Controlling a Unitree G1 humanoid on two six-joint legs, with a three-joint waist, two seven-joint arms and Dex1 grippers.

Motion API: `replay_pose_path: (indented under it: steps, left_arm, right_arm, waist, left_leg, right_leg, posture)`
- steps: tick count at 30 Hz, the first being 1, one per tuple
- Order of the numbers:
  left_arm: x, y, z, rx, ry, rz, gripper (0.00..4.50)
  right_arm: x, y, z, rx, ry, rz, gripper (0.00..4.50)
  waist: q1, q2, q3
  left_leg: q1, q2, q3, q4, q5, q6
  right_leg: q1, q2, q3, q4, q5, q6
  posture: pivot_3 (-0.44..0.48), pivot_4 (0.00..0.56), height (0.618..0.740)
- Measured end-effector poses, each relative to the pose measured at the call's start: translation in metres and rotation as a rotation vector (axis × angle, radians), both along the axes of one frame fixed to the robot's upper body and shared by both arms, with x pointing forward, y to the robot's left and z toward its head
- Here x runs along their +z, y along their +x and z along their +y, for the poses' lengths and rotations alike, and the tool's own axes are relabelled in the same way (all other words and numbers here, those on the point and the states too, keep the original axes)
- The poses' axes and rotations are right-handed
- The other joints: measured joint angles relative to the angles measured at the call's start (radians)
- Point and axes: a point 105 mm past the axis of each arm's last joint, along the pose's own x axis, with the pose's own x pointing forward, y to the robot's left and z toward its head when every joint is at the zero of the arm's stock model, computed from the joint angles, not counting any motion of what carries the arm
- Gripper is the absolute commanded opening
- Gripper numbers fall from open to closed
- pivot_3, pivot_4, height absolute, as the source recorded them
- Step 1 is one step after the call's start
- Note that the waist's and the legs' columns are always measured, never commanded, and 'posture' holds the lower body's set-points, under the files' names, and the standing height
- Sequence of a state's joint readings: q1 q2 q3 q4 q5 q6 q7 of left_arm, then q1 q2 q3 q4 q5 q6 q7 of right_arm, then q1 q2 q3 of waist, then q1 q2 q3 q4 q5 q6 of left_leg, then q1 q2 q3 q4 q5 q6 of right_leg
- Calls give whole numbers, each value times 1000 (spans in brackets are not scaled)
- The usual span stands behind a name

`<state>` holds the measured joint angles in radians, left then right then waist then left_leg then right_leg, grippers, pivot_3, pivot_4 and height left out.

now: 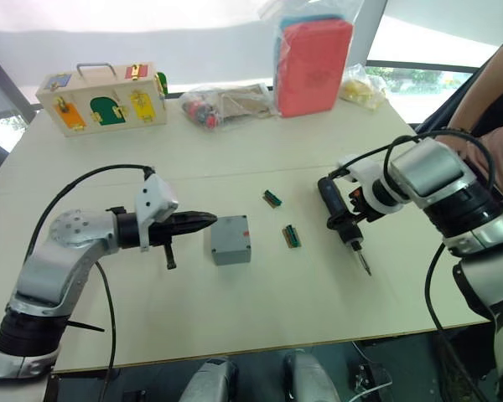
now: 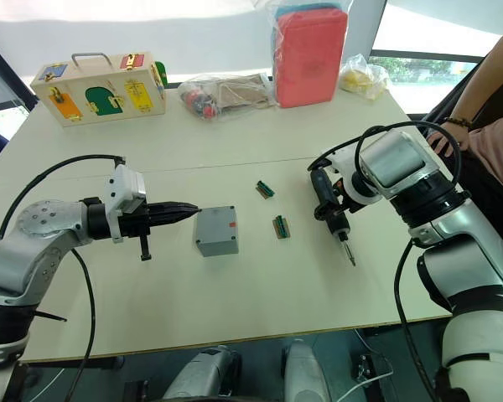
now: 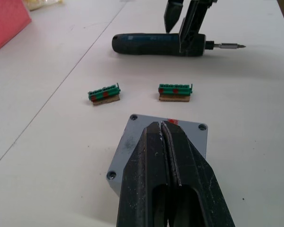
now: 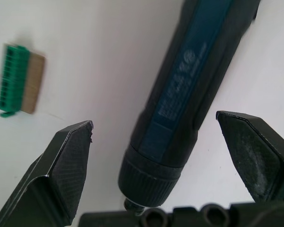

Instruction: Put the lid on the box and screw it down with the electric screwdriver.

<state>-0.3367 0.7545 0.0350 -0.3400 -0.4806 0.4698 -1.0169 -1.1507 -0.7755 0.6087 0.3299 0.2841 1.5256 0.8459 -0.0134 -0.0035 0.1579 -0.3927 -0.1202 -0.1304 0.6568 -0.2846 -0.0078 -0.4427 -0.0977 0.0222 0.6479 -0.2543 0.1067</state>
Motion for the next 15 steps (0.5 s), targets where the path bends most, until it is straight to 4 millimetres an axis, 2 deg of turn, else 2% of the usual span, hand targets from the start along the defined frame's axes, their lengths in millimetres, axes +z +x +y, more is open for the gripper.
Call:
replay_pose_path:
  steps: [5,8,13,15]
  left_arm:
    - [0,-4,-4,-15,1,-5,0]
    - [1,-5,-5,-21,-5,-8,0]
    - [2,-4,-5,-20,-6,-9,0]
    - [2,-4,-5,-16,-6,-12,0]
  right_arm:
    - [-14,0,-9,-60,-13,57,4428]
    - [-15,3,-9,-65,-19,53,3842]
    - [-17,8,-12,-71,-43,40,2283]
    - [-18,10,-9,-67,-48,37,1814]
  waist:
    - [0,0,0]
    - [0,0,0]
    - [-1,-1,0]
    - [-4,-2,-1]
  left_leg:
    - [0,0,0,0,0,0]
    - [0,0,0,2,0,0]
    - [0,0,0,3,0,1]
    - [0,0,0,3,0,1]
  right_leg:
    - [0,0,0,0,0,0]
    - [1,0,0,0,0,0]
    - [2,0,0,0,0,0]
    - [2,1,0,1,0,0]
  posture:
    - [0,150,740]
    - [0,150,740]
    - [0,150,740]
    - [0,150,740]
